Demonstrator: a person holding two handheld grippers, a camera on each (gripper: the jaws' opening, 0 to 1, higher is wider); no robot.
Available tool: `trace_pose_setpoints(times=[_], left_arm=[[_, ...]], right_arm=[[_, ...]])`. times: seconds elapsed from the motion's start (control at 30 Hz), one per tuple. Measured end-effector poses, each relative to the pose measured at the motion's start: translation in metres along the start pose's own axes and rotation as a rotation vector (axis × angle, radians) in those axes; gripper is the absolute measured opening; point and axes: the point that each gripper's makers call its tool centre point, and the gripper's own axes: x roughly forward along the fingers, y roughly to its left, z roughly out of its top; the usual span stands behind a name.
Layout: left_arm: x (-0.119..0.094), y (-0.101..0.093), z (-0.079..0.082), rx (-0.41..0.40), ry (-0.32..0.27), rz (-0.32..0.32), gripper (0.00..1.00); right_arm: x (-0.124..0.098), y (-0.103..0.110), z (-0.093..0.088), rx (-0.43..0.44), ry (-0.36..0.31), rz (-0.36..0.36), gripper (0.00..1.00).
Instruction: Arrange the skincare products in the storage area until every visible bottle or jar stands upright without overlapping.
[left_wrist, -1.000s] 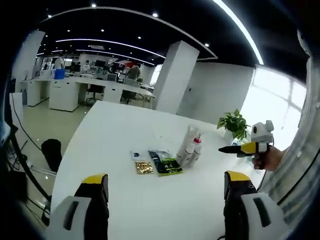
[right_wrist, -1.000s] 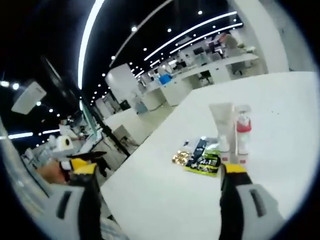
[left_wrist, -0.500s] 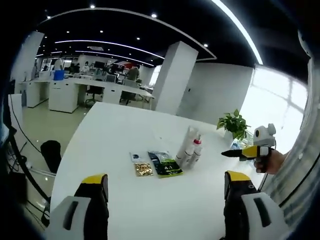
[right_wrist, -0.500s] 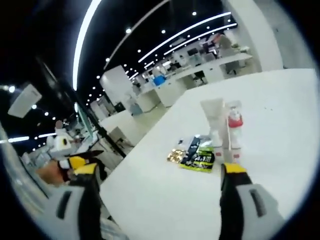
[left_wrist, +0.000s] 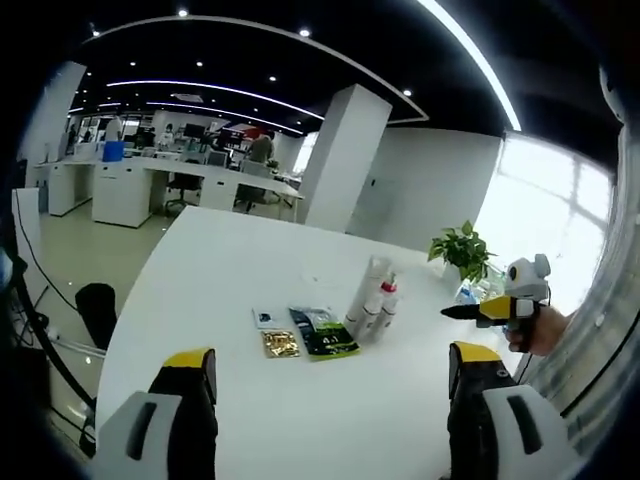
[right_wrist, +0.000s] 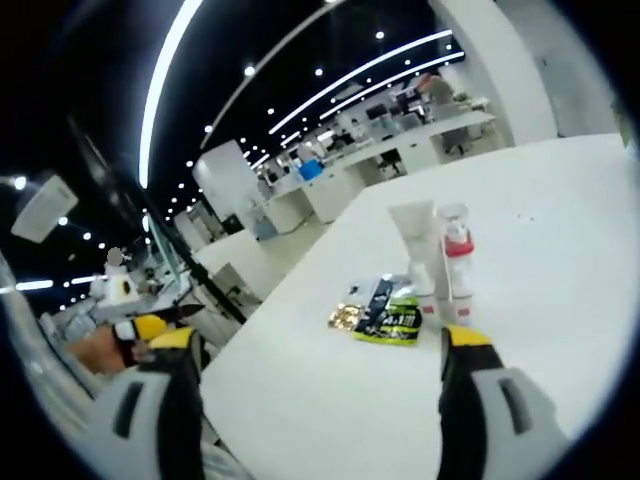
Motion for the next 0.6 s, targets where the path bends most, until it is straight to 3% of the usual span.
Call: trace_pose_setpoints(times=[0.3, 0.6], left_arm=[[0.017, -0.008, 0.011, 0.04, 0.016, -0.048, 1.0], [0.028, -0.017, 0.009, 0.055, 0.027, -0.073, 0.99]], right_arm=[[-0.016, -0.011, 0.005, 0.029, -0.063, -0.056, 0.98], [-0.02, -0.015, 0.002, 0.032, -0.065, -0.072, 0.98]])
